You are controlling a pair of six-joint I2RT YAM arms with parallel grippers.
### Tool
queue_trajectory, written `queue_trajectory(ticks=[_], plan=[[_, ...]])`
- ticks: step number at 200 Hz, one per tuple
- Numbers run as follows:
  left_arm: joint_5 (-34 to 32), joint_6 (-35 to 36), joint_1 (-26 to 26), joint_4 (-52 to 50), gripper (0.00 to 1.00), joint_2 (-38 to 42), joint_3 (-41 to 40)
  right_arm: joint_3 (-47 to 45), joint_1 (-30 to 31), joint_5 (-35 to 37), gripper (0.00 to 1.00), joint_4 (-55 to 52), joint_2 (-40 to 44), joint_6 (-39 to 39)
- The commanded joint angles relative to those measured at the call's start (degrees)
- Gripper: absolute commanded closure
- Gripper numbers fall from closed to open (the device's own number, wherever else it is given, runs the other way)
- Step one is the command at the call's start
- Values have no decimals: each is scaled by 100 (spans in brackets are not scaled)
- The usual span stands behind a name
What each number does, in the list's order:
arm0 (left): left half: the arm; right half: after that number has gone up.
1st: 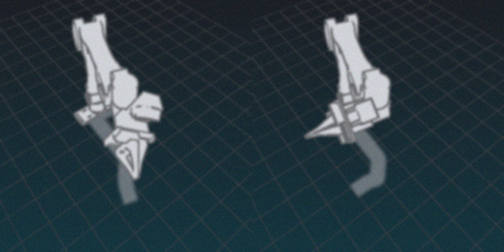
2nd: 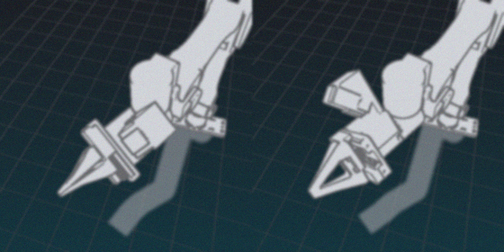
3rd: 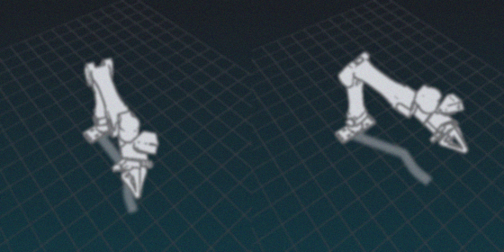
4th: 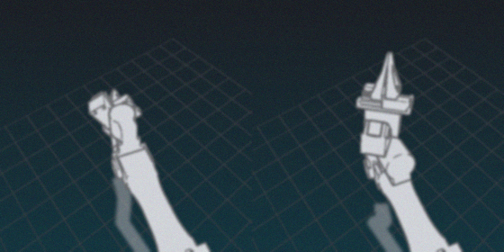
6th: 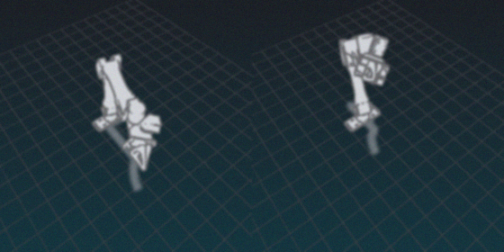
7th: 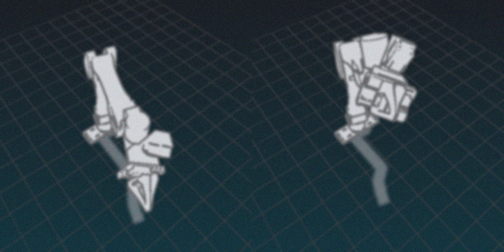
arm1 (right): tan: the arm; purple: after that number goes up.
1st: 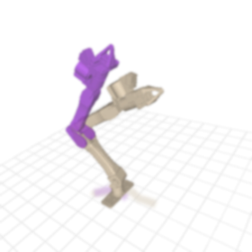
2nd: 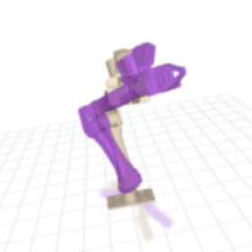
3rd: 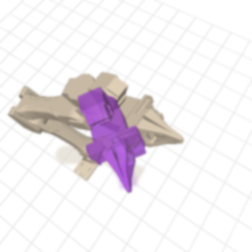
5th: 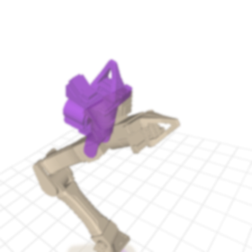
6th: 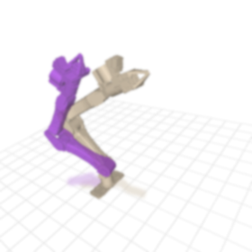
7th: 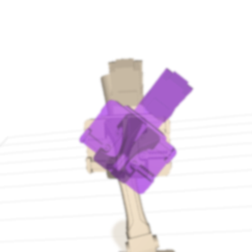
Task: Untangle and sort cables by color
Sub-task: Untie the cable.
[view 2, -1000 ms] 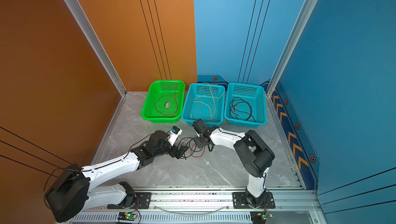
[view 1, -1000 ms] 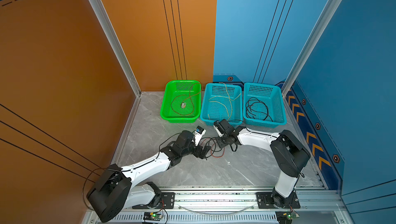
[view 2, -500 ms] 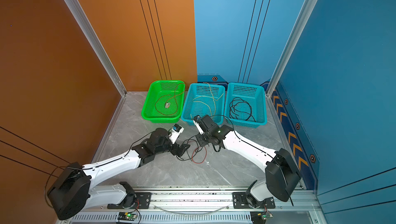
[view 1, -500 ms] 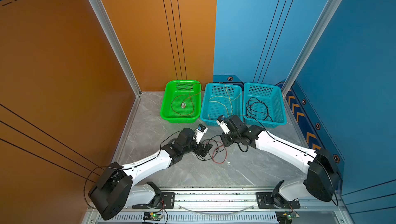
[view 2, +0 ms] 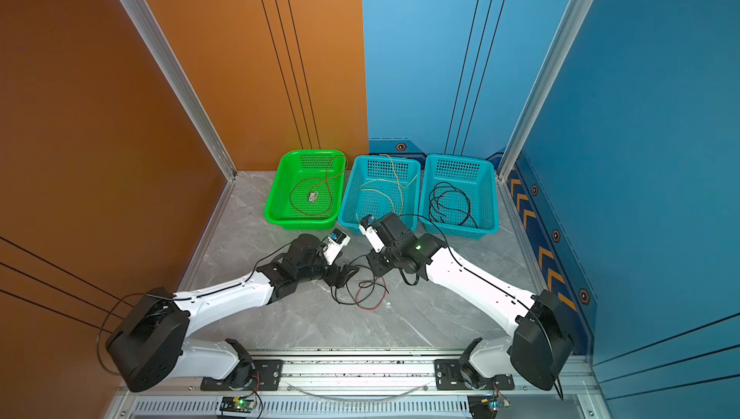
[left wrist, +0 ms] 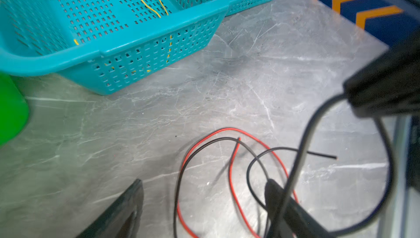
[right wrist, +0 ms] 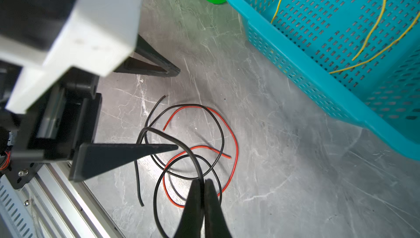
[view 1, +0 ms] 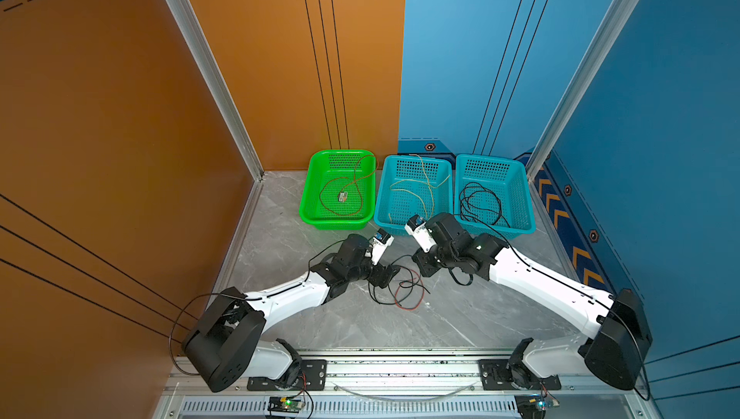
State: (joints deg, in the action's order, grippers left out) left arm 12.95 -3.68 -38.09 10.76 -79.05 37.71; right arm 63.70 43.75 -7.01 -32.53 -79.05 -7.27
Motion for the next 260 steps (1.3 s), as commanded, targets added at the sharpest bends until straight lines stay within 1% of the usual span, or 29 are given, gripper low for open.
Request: queue_trajectory(ticks=[1,21,27,30,31,65,93,98,109,124,148,175,189,201,228,260], plan=[[411,6,53,91,43,-62,191,160,35,-126,100,-148,119,70],[674,-17,88,9,70,-50,260,151,29,-102,100,-139,91,87],[749,-4,97,-47,84,-41,298,151,29,-87,100,-135,76,87],[767,-5,99,-73,99,-44,309,148,29,-78,100,-131,74,89],[769,-3,99,-83,100,-42,312,145,33,-75,100,-131,69,87],[914,-4,108,-252,100,86,373,100,31,-29,100,-41,-5,94],[1124,-70,108,-342,100,246,438,-20,31,-11,71,228,-32,21],[1158,-88,103,-354,100,278,455,-49,29,-11,67,290,-32,3],[1216,-124,99,-397,100,323,489,-67,29,8,62,389,-64,-18],[1272,-170,93,-450,100,403,530,-30,37,32,59,498,-148,-21],[1341,-211,105,-723,100,526,700,235,38,82,58,459,-448,32],[1585,-294,117,-898,100,817,911,380,37,608,61,534,-722,82],[1668,-391,126,-1005,100,1022,1003,355,37,1033,66,596,-810,25],[1744,-446,126,-1128,100,1199,1062,225,18,1233,70,800,-804,-34],[1781,-599,135,-1446,100,1707,1098,-159,-114,1223,73,1194,-769,-191],[1834,-783,261,-1699,100,2357,1311,-387,-320,1202,74,1250,-868,-207]])
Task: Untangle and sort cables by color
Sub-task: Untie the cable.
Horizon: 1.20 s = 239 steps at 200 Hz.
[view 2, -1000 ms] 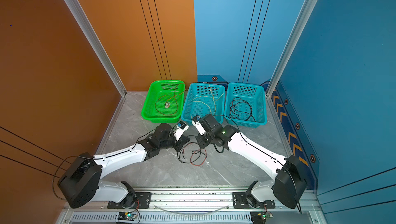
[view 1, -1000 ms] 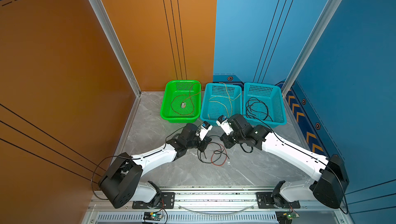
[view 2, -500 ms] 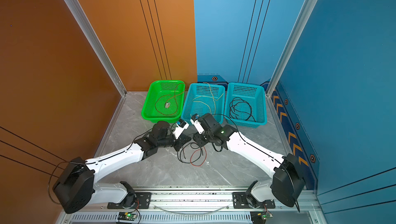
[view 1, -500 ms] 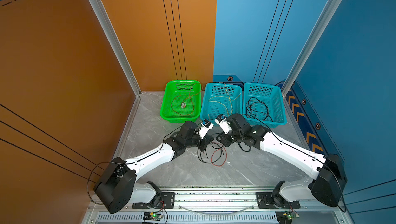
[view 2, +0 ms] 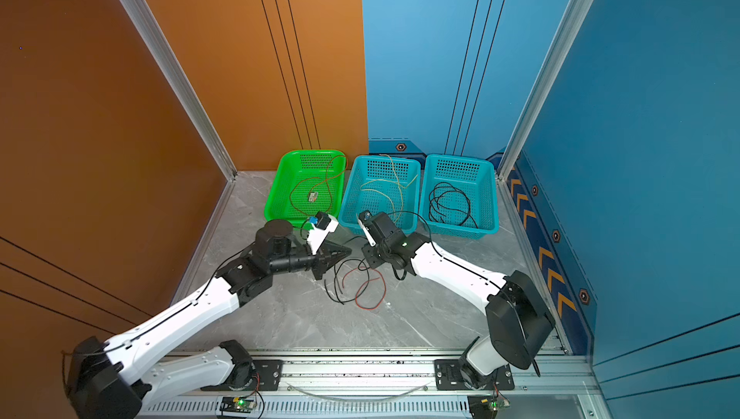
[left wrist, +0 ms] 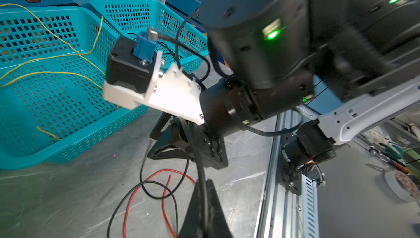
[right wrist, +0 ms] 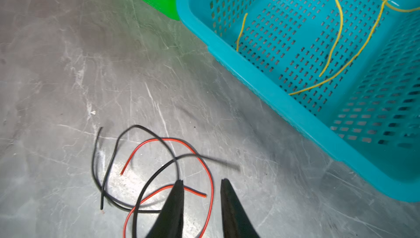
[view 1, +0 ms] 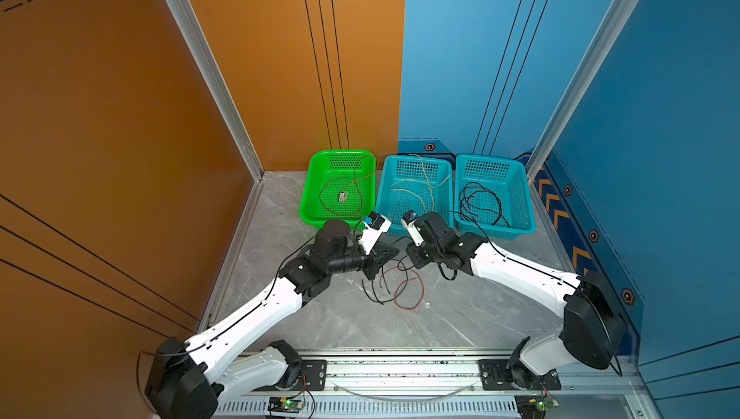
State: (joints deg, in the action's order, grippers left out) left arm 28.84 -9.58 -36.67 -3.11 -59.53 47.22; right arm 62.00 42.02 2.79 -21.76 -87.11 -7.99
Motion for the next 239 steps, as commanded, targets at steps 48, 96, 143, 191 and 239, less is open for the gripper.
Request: queue_trajectory(ticks=[48,96,143,191,239], plan=[[333,-130,641,-936,100,752,1050,-473,-614,14,74,342,-143,-183],[513,-71,1196,-1313,100,929,1601,-824,-894,-41,74,403,-82,-190],[245,57,1329,-1807,100,1105,1536,-996,-1024,-486,66,422,432,-145],[44,156,1337,-1928,100,1151,955,-359,-1135,-1373,45,-40,1259,138],[86,299,1329,-1973,100,1137,737,284,-1127,-2163,40,-486,1758,465]])
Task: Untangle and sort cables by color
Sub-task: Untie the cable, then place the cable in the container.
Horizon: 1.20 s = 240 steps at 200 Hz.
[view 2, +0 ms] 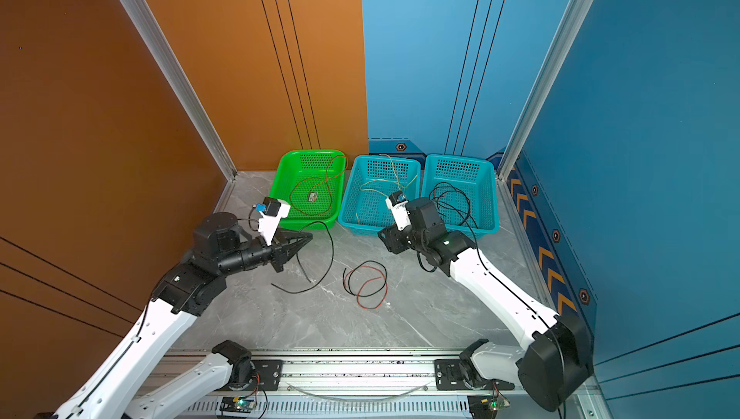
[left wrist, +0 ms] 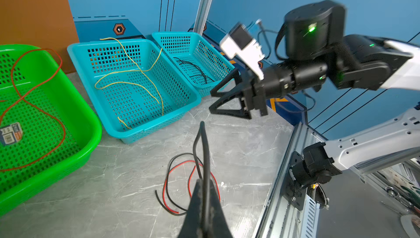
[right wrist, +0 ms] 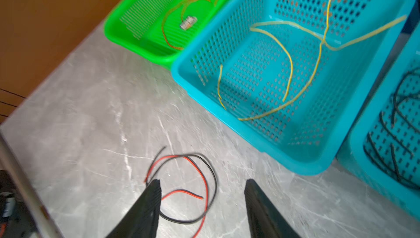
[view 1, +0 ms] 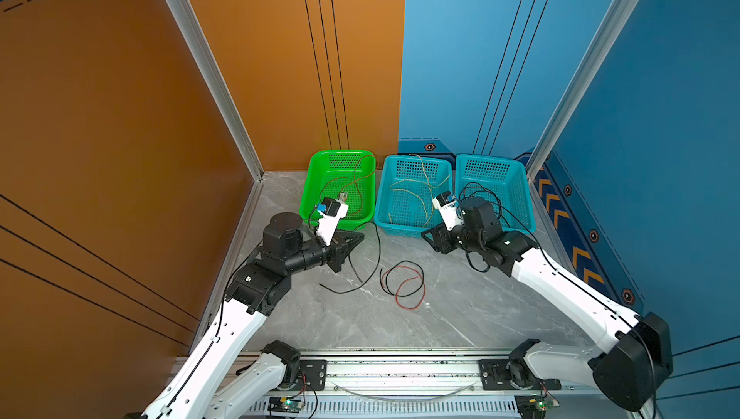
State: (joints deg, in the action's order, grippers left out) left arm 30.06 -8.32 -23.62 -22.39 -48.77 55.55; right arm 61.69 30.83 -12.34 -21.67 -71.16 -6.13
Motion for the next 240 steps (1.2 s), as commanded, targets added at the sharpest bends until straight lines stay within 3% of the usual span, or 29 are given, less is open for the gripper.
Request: queue_trajectory(ticks=[1,35,78,120,162,176,202,240], plan=[[-36,177,24,-45,100,61,-105,334,-8,-675,40,-508,163,292],[230,210,11,-21,100,45,-180,973,314,-1384,40,-1266,-70,897],[542,251,-29,-34,100,54,-185,1820,1281,-1508,41,-1601,-700,1593],[684,279,-29,-133,100,69,-135,2493,1607,-1808,42,-1773,-1209,1917],[834,228,-38,-23,100,113,-180,2811,1763,-1415,45,-1755,-1513,1958],[867,221,-38,-10,100,133,-139,2905,1789,-1294,51,-1745,-1607,1953],[853,229,-38,-11,100,162,-122,2957,1818,-1191,77,-1700,-1679,1905],[618,179,-47,65,100,242,-264,2890,1737,-584,100,-1665,-1593,1786]])
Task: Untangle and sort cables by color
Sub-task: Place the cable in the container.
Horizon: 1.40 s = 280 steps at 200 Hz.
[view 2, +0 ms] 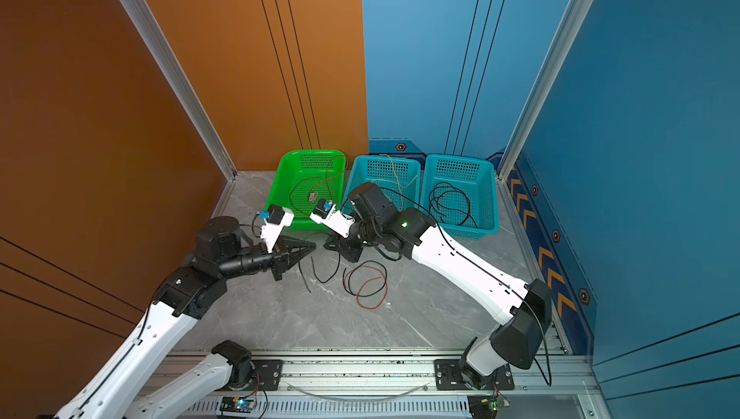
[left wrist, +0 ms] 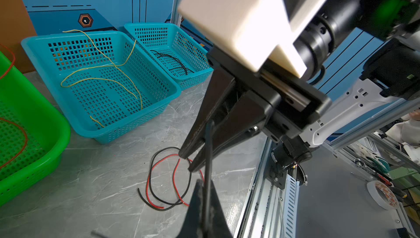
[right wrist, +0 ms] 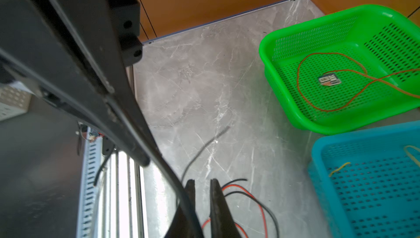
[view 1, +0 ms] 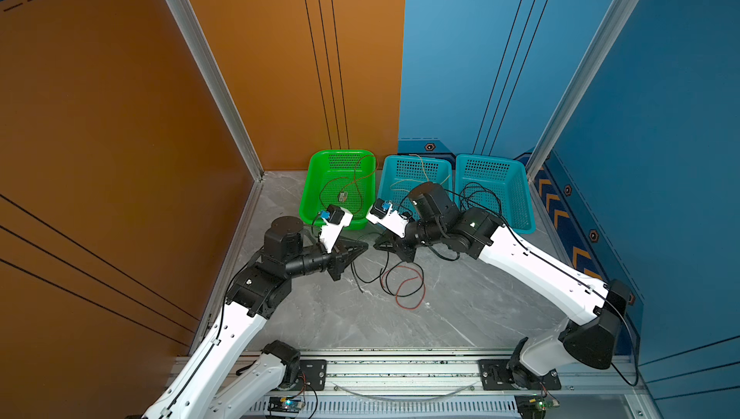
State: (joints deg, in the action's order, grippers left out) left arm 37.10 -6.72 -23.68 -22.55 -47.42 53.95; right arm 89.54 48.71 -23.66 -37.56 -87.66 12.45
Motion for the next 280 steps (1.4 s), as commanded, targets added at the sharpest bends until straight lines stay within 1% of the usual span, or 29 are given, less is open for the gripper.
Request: queue_trajectory(ticks=[1,8,22,31,42,57,64,67,72,87,101,108,124,127,150,174,203,228,242,280], plan=[[-101,16,-40,82,100,108,-109,107,-57,574,100,-72,57,-78],[-198,5,-40,84,100,111,-115,138,-125,727,100,-76,65,-161],[-359,-16,-33,84,90,104,-129,185,-283,1063,100,-84,95,-326],[-467,-24,-33,86,82,104,-141,217,-389,1339,100,-80,138,-426],[-649,-32,-31,87,68,109,-161,278,-539,1758,100,-95,191,-550],[-947,-99,-36,101,36,108,-228,445,-806,2375,100,-147,225,-770],[-1082,-122,-35,109,20,102,-265,567,-1135,2572,100,-194,216,-904],[-1135,-134,-39,116,16,94,-278,618,-1245,2642,100,-216,214,-967],[-1220,-162,-40,127,1,86,-303,718,-1419,2748,100,-260,199,-1104],[-1524,-253,-79,269,2,113,-454,1011,-2007,2907,100,-354,125,-1437],[-1838,-401,-163,567,2,167,-710,1298,-2486,3051,100,-417,-35,-1591],[-1972,-487,-208,742,2,191,-871,1593,-2697,3153,100,-466,-148,-1620],[-2320,-704,-324,1124,3,250,-1238,2088,-3219,3285,100,-598,-623,-1714],[-2361,-745,-336,1339,2,253,-1305,2170,-3315,3276,100,-626,-714,-1745],[-2405,-998,-365,1881,2,187,-1672,2991,-4023,3061,100,-760,-1569,-1984],[-2357,-1141,-383,2236,2,108,-1879,3941,-4504,2796,100,-905,-2480,-2306],[-2367,-1251,-400,2411,2,58,-2032,4875,-4768,2631,100,-1193,-3573,-2531],[-2367,-1270,-406,2465,2,109,-2144,4773,-4846,2766,100,-1245,-3943,-2520],[-2374,-1248,-400,2452,2,137,-2186,4482,-4863,2888,100,-1210,-4003,-2467],[-2313,-1149,-400,2335,2,76,-2135,3524,-5010,2954,100,-851,-3987,-2538]])
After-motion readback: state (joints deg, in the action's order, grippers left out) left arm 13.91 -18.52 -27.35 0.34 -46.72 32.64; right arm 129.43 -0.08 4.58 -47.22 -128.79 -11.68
